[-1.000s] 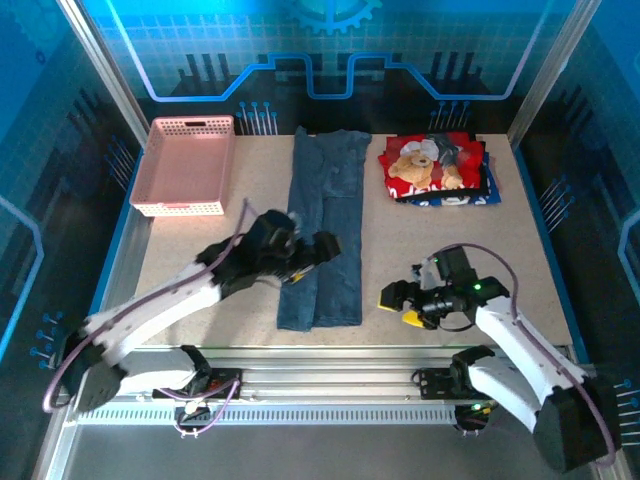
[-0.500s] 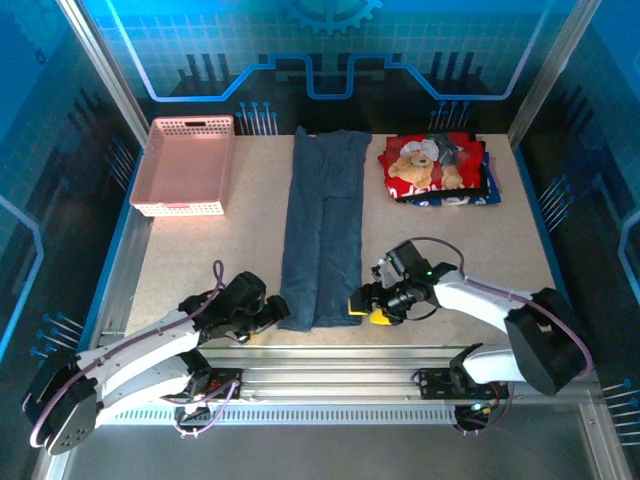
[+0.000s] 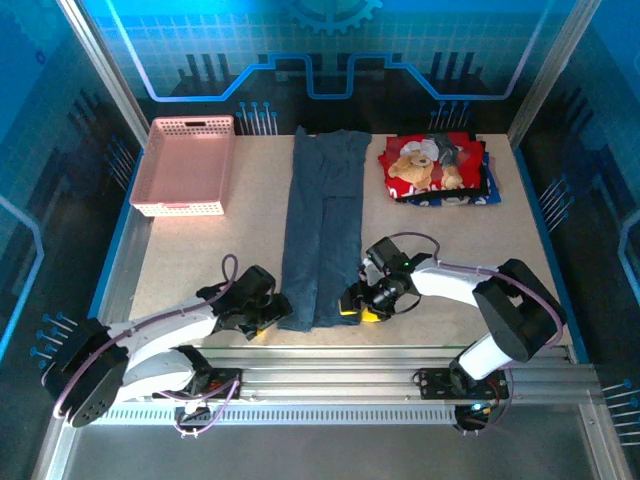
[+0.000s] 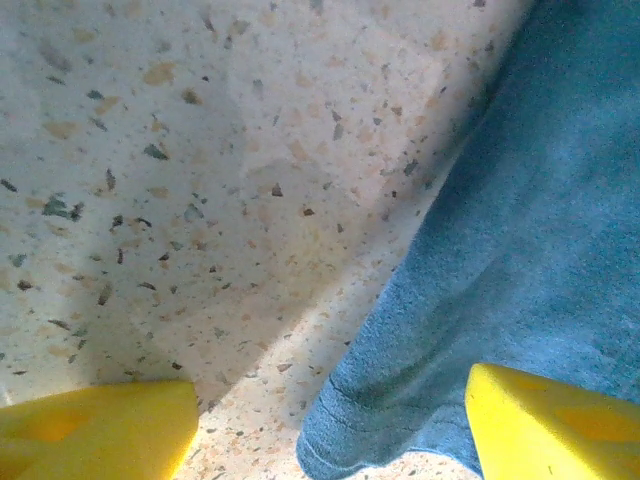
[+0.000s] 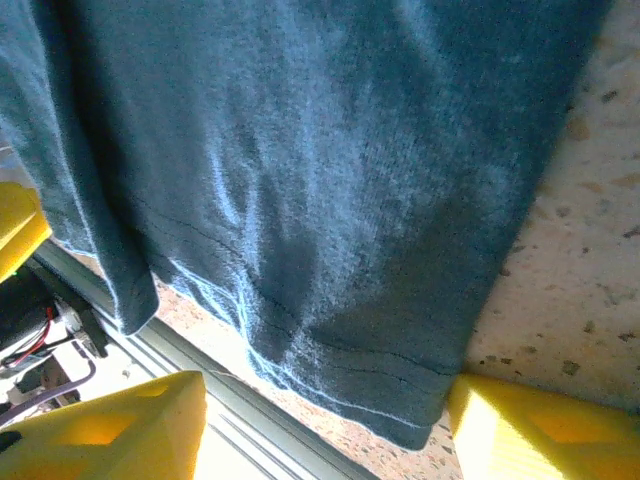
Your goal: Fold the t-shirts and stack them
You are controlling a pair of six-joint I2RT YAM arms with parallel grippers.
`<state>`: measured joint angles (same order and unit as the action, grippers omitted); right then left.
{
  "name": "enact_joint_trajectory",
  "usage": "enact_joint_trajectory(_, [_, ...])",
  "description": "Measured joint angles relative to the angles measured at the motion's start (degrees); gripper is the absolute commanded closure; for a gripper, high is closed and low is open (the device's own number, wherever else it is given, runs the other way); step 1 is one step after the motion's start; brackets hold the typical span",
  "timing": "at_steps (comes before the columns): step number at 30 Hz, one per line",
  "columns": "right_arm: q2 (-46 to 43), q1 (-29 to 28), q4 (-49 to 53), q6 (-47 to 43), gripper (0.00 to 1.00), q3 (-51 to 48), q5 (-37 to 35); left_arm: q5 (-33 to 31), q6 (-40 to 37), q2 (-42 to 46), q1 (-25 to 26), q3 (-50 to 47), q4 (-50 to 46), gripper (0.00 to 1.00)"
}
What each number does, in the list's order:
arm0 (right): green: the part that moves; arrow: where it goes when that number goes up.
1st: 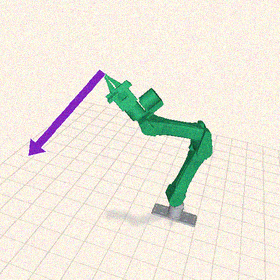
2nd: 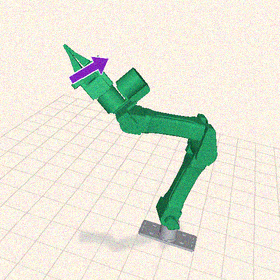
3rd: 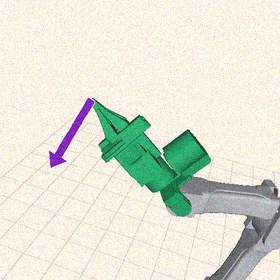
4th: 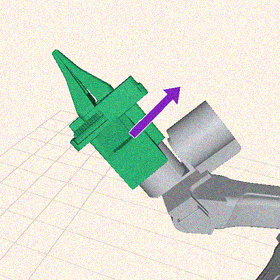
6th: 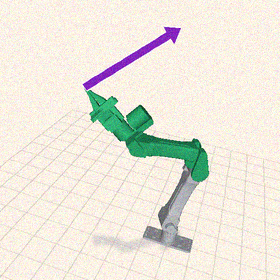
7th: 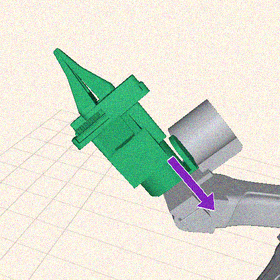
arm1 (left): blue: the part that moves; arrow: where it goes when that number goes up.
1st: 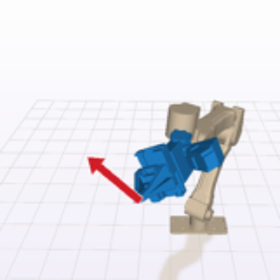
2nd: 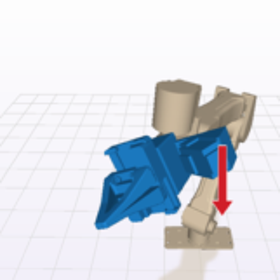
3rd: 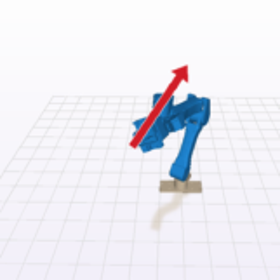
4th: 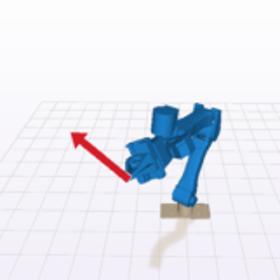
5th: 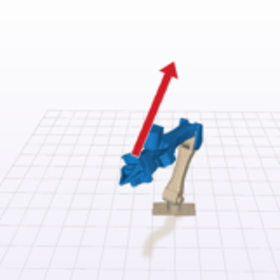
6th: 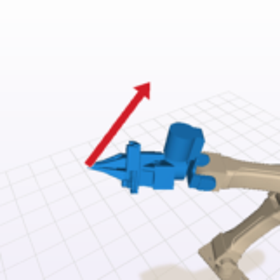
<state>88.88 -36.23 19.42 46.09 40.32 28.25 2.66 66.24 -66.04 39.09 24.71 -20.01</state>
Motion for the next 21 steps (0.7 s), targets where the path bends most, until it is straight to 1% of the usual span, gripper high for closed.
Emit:
enact_joint_trajectory(2, [0.83, -0.26, 1.53, 0.22, 0.45, 1.01, -1.01, 0.07, 0.13, -2.08, 0.00, 1.49, -1.11, 0.27])
enact_joint_trajectory(4, [1.79, -0.31, 2.89, 0.61, 0.51, 1.88, -1.75, 0.13, 0.33, -5.03, 0.02, 3.69, -2.99, 0.30])
enact_joint_trajectory(11, [5.57, -0.37, 8.94, 1.20, 0.77, 5.86, -3.93, -0.33, 1.44, -15.26, 0.52, 11.54, -12.59, 0.48])
enact_joint_trajectory(13, [6.23, -0.37, 10.16, 0.94, 0.82, 6.64, -4.31, -0.37, 2.27, -16.59, 0.63, 12.68, -14.34, 0.56])
enact_joint_trajectory(17, [6.95, -0.52, 11.54, -0.02, 0.89, 7.82, -4.98, -0.48, 3.37, -19.30, 0.85, 16.15, -17.25, 0.66])
enact_joint_trajectory(21, [8.55, -1.77, 8.66, -1.03, 0.96, 9.90, -4.85, -0.76, 3.19, -21.18, 1.68, 18.12, -18.32, 0.78])
